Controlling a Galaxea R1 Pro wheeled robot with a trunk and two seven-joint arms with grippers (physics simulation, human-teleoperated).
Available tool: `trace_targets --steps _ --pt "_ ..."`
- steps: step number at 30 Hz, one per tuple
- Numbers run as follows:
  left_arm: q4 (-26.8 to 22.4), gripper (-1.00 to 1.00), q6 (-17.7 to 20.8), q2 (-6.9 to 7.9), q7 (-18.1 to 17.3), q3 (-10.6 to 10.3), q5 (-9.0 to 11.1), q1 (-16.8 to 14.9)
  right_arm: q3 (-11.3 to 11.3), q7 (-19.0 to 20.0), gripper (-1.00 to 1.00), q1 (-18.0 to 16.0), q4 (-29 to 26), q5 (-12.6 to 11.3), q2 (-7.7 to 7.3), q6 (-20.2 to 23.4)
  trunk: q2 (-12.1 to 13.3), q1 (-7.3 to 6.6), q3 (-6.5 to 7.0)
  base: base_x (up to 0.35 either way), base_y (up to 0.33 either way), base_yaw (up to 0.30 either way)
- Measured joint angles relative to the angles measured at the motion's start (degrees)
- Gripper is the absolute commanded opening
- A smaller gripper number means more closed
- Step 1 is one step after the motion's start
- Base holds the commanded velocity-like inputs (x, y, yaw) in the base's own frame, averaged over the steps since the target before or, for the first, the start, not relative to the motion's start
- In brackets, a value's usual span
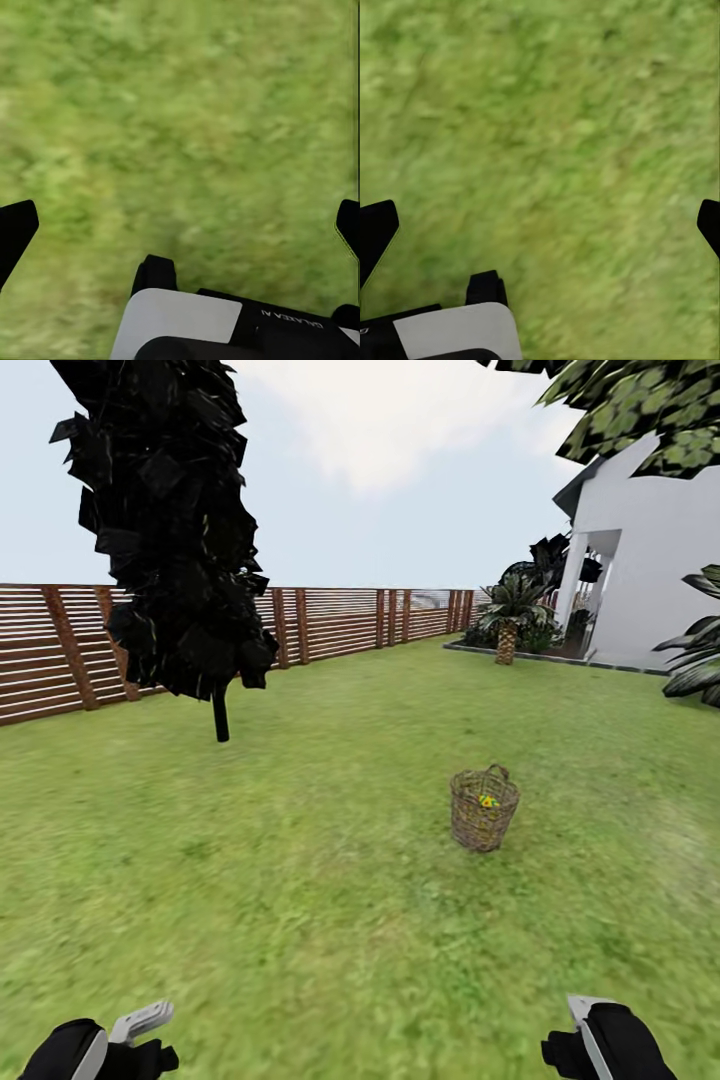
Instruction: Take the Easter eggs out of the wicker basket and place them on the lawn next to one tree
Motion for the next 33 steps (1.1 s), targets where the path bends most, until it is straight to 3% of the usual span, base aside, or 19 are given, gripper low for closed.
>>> trace_targets --steps 13,25,33 --pt "0.0 1.0 0.0 -0.05 0.0 0.0 -0.1 0.0 0.0 0.1 1.0 0.0 0.0 0.0 -0.07 0.0 0.0 0.0 0.0 0.339 0.0 -0.007" --pt "0.1 1.0 0.0 -0.1 0.0 -0.1 -0.1 0.0 0.1 0.1 1.0 0.0 -1.1 0.0 0.01 0.0 0.0 0.0 0.0 0.339 0.0 -0.252" --pt "0.1 1.0 -0.1 -0.19 0.0 -0.2 -0.1 0.0 0.1 0.1 1.0 0.0 -1.1 0.0 0.02 0.0 0.0 0.0 0.0 0.339 0.0 -0.037"
